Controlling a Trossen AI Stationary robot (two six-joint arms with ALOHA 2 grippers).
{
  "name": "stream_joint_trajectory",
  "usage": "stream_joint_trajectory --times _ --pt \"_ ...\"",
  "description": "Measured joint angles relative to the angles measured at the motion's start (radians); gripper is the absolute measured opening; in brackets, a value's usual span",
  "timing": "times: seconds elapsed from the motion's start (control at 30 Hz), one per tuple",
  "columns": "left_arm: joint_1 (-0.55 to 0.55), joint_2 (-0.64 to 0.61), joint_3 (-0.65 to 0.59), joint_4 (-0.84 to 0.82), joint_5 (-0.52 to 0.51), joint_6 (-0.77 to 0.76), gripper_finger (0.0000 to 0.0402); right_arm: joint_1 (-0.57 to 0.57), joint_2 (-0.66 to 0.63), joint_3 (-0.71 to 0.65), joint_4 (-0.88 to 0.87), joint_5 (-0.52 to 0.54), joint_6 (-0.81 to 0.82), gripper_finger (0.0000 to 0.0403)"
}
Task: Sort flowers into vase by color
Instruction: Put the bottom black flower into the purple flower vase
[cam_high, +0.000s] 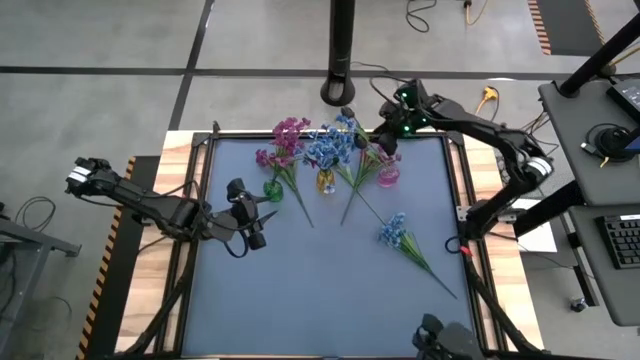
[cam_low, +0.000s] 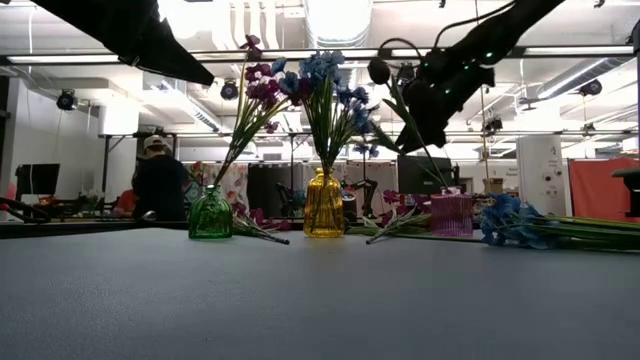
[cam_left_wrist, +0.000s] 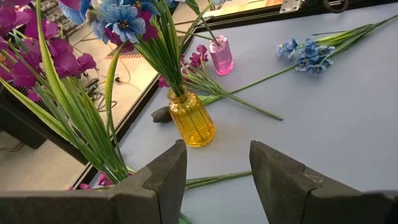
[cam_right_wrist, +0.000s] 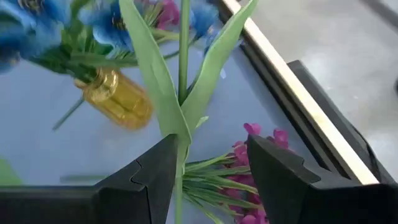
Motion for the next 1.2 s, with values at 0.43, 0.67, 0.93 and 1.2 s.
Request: stream_joint_trajectory --times 0.43,0.67,0.93,1.2 --pt "0.0 0.0 0.0 0.0 0.0 0.0 0.016 -0.037 0.047 0.14 -0.171 -0.003 -0.075 0.0187" --pt "0.0 0.0 0.0 0.0 0.0 -0.007 0.016 -0.026 0.039 0.146 -0.262 -0.038 -0.09 0.0187" --pt "0.0 0.0 0.0 0.0 0.0 -0.007 0.016 -0.021 0.04 0.091 -0.251 -0.065 -0.096 0.0187" --pt "0.0 0.0 0.0 0.001 0.0 -0.007 0.016 0.009 0.04 0.059 -0.194 -0.064 -0.087 0.0187"
